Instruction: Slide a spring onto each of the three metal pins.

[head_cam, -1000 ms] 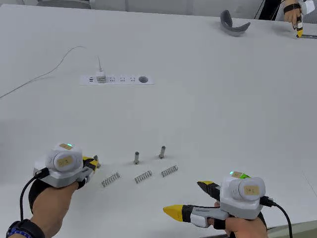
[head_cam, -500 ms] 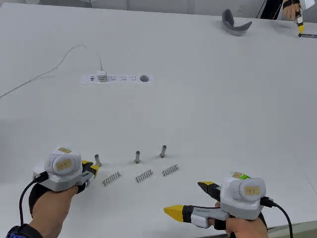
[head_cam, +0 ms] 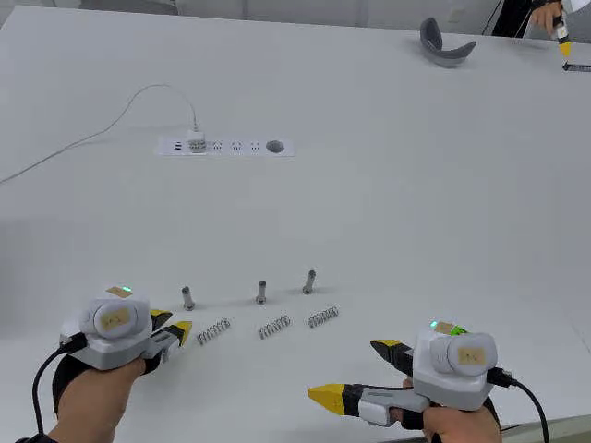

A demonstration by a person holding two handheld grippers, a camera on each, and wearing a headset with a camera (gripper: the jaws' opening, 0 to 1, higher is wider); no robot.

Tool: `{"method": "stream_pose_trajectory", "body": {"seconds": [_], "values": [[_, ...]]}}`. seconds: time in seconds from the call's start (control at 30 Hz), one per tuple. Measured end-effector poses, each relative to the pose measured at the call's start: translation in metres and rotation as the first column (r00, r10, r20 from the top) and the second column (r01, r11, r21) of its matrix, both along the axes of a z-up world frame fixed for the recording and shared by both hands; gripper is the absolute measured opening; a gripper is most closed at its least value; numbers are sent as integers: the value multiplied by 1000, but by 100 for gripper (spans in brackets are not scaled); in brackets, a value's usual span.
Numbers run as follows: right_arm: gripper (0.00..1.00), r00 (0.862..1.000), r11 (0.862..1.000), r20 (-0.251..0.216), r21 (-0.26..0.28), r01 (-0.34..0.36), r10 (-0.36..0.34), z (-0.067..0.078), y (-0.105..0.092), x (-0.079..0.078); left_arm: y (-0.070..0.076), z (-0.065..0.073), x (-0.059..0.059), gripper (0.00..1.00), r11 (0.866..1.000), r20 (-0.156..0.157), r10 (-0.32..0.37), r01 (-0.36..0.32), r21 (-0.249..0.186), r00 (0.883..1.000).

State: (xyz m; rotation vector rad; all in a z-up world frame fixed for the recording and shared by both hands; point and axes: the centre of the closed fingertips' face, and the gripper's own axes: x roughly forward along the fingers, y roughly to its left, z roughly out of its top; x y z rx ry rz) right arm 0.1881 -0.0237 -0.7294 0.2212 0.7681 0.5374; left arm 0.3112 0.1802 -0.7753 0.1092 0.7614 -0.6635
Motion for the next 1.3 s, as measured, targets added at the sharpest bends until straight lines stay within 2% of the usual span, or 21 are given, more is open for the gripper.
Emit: {"method": "stream_pose_trajectory", "body": {"seconds": [0.27,0.43,0.6,0.8,0.97,1.03,1.1,1.17,1.3], "values": [[89,1000,1000,-1,4,-2,2,0,3,0,3,-3,-13,31,1000,-17,-16,16,-8,1000],[89,1000,1000,-4,6,-8,8,-1,7,-1,-2,0,-21,40,998,-31,-38,37,-45,999],[89,1000,1000,-7,7,-14,14,-2,9,-2,-6,0,-24,44,997,-30,-75,74,-38,997],[89,1000,1000,-6,7,-21,21,0,11,-4,-16,-1,-31,42,990,-21,-143,143,-5,989],[89,1000,1000,-4,4,-23,23,0,11,-4,-24,-3,-36,41,969,-7,-240,240,53,971],[89,1000,1000,-4,1,-23,23,0,10,-3,-27,-3,-35,39,963,-3,-263,262,66,965],[89,1000,1000,-1,1,-21,21,1,10,-3,-28,-5,-33,37,950,4,-296,295,99,955],[89,1000,1000,0,2,-20,20,1,10,-3,-31,-5,-31,36,950,3,-299,298,94,954],[89,1000,1000,1,1,-20,20,1,9,-3,-33,-9,-26,30,941,-5,-319,318,114,948]]}}
